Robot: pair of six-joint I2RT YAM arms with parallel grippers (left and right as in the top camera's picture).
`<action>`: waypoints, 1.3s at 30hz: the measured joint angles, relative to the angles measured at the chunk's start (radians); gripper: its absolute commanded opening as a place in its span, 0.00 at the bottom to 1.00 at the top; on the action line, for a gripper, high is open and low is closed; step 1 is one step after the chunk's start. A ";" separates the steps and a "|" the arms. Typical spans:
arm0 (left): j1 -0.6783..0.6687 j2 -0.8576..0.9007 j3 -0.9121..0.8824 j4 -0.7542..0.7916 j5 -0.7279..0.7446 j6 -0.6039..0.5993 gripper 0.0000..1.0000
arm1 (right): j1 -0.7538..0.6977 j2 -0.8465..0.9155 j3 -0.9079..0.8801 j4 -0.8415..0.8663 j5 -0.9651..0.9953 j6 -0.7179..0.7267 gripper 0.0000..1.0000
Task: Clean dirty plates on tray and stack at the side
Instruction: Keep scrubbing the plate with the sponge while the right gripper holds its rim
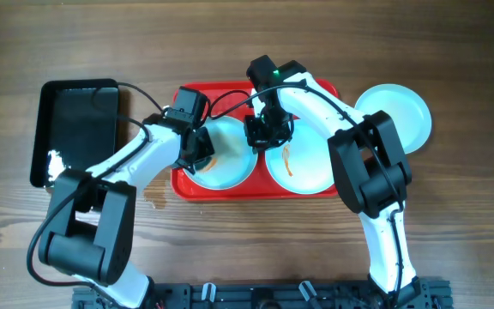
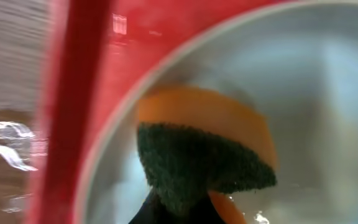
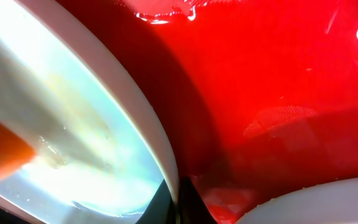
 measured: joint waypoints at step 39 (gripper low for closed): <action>-0.075 0.078 0.062 0.188 0.121 -0.020 0.04 | -0.005 0.000 -0.001 0.002 -0.009 0.008 0.04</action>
